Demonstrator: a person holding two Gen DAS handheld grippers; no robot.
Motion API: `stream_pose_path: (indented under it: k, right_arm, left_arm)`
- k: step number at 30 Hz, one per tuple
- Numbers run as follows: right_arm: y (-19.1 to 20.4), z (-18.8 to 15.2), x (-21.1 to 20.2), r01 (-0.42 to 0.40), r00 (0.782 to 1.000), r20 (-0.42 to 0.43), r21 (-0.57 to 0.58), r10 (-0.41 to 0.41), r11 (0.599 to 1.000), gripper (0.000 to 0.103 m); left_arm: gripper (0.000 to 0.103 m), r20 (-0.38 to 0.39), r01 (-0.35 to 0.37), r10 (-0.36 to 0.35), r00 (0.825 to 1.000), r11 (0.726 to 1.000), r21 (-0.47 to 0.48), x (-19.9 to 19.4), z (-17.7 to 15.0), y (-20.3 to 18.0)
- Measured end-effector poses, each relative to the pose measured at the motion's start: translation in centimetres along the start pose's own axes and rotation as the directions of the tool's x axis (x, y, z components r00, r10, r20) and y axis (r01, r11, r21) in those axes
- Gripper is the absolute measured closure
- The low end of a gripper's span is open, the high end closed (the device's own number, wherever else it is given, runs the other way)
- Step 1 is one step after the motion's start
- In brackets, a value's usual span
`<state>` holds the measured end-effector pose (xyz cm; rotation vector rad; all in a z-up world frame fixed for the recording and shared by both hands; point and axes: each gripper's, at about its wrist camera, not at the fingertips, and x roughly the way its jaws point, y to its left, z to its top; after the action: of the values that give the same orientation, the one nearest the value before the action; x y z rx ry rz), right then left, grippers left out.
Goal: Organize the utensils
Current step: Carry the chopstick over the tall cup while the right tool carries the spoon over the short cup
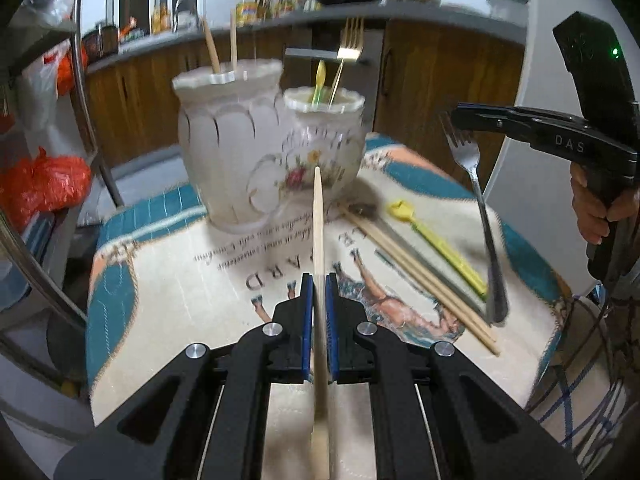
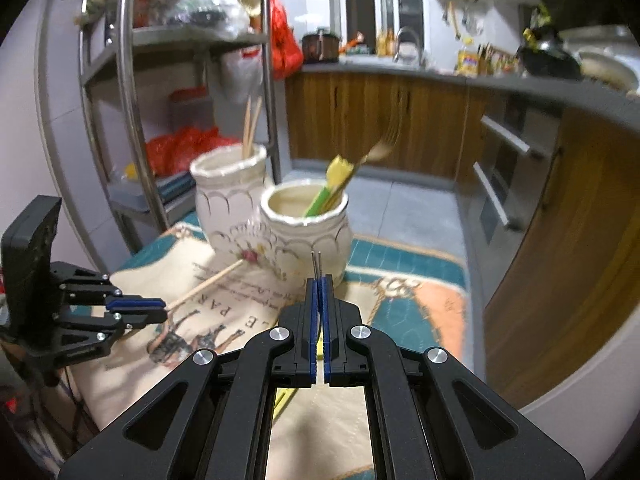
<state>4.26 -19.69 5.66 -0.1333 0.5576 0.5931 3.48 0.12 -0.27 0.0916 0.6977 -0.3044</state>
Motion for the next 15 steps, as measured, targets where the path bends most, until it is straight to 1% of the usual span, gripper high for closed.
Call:
stream_pose_path:
  k: [1, 3, 6, 8, 9, 12, 15]
  right_arm:
    - [0.1, 0.1, -0.6, 0.011, 1.000, 0.019, -0.004, -0.011, 1.000, 0.100]
    - [0.5, 0.3, -1.8, 0.041, 0.997, 0.065, -0.014, -0.040, 0.999, 0.100]
    - [0.8, 0.8, -3.1, 0.076, 0.991, 0.113, -0.021, -0.073, 0.997, 0.100]
    - [0.8, 1.4, -3.6, 0.090, 0.986, 0.140, -0.022, -0.086, 0.996, 0.100]
    - [0.9, 1.6, -3.9, 0.094, 0.985, 0.150, -0.024, -0.090, 0.995, 0.100]
    - [1.2, 2.7, -4.6, 0.111, 0.977, 0.185, -0.029, -0.104, 0.993, 0.100]
    - [1.6, 4.2, -5.0, 0.121, 0.969, 0.222, -0.031, -0.111, 0.992, 0.100]
  left_arm:
    - [0.097, 0.042, 0.001, -0.001, 0.999, 1.000, 0.007, -0.7, -0.1, 0.0]
    - [0.097, 0.094, -0.009, 0.007, 0.996, 1.000, 0.015, -1.5, 0.0, 0.5]
    - [0.097, 0.146, -0.011, 0.009, 0.989, 1.000, 0.013, -2.3, 0.3, 0.8]
    - [0.097, 0.189, -0.014, 0.011, 0.982, 1.000, 0.014, -2.9, 0.6, 1.1]
    - [0.097, 0.219, -0.010, 0.007, 0.976, 1.000, 0.011, -3.3, 0.7, 1.3]
    - [0.097, 0.274, -0.007, 0.008, 0.962, 1.000, -0.005, -4.1, 1.3, 1.8]
    - [0.097, 0.336, 0.003, 0.006, 0.942, 1.000, -0.027, -4.8, 3.0, 2.7]
